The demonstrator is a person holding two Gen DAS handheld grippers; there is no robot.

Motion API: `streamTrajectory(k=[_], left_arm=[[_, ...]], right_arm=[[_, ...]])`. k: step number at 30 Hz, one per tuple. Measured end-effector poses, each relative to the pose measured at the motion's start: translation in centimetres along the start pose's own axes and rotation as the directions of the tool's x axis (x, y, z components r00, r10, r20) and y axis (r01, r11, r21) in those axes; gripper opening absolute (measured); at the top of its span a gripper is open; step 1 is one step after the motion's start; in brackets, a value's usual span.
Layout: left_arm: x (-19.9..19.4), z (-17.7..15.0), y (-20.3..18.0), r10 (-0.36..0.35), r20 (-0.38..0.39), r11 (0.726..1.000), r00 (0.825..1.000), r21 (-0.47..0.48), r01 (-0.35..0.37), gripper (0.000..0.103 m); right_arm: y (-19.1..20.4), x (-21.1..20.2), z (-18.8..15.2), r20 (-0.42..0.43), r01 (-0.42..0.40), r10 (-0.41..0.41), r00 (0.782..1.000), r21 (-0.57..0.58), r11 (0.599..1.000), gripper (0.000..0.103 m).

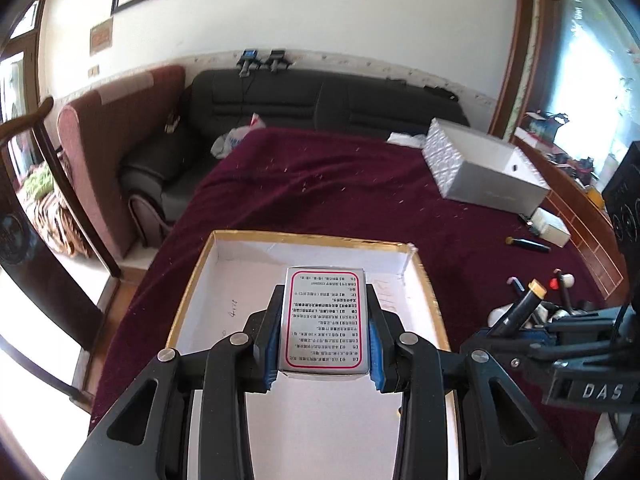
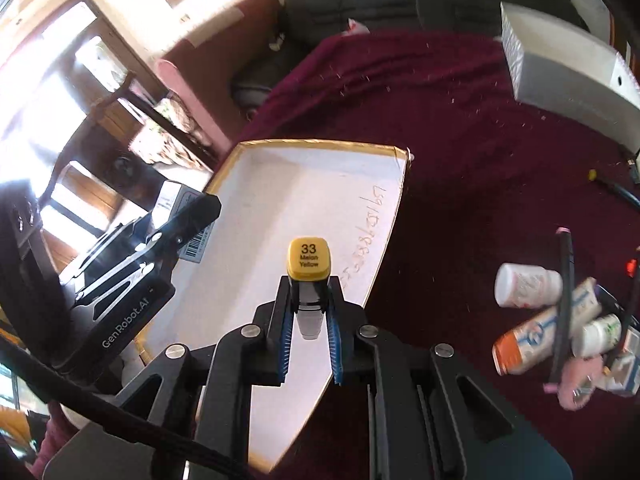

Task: Organize objects
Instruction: 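Lower the card into the tray with the left gripper while the right gripper places the marker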

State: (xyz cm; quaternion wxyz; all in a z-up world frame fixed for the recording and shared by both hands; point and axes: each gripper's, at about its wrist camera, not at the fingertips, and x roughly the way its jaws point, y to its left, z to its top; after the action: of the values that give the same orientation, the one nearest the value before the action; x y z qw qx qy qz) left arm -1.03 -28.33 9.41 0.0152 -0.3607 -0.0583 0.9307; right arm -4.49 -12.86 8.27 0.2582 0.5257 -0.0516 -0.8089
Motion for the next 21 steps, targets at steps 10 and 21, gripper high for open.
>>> streamTrajectory(k=[10, 21], left_arm=[[7.3, 0.5, -0.6, -0.015, -0.120, 0.998, 0.993, -0.058, 0.008, 0.030], [10.6, 0.6, -0.9, 0.012, -0.141, 0.998, 0.990, -0.067, -0.022, 0.030]], right_arm=[[-2.0, 4.9, 5.3, -0.030, 0.064, -0.062, 0.998, 0.080, 0.995, 0.013], [-2.9, 6.7, 6.4, -0.037, 0.103, -0.099, 0.994, 0.103, 0.989, 0.013]])
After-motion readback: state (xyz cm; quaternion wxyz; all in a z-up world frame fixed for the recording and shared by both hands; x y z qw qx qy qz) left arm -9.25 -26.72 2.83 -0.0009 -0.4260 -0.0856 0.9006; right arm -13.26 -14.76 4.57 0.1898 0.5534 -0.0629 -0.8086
